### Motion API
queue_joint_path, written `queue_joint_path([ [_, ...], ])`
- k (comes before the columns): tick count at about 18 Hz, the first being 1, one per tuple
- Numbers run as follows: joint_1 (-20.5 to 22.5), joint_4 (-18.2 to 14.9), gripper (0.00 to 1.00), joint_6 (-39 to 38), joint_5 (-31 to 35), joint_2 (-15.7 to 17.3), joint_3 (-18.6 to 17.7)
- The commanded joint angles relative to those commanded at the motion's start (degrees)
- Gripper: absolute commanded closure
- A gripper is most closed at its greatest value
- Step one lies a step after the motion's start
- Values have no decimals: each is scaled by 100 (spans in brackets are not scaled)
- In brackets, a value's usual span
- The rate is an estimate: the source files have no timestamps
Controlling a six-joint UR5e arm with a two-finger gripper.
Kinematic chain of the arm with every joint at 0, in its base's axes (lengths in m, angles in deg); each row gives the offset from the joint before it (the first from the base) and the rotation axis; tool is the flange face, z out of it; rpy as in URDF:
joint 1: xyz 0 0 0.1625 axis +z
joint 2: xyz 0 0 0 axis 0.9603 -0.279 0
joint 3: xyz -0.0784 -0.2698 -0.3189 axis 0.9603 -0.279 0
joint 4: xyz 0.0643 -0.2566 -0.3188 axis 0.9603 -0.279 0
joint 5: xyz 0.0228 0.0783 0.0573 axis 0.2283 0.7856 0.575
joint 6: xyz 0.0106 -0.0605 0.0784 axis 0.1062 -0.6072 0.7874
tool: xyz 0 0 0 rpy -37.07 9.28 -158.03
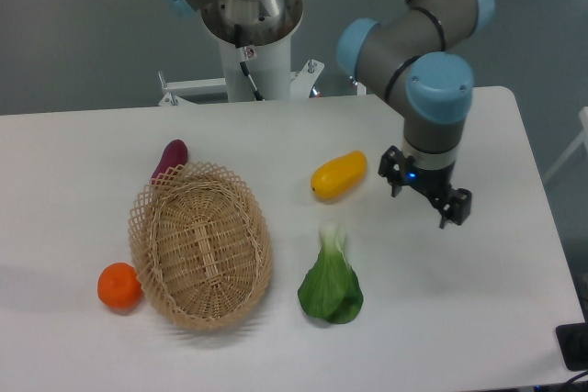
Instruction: Place the mango on the table
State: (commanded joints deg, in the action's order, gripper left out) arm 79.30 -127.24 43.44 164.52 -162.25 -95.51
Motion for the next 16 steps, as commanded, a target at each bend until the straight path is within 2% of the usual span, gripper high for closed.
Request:
queue_joint_path([
  [6,97,-44,0,9,-9,-220,299],
  [11,194,-588,0,35,-237,-299,571],
  [16,194,-650,0,61,-203,-334,563],
])
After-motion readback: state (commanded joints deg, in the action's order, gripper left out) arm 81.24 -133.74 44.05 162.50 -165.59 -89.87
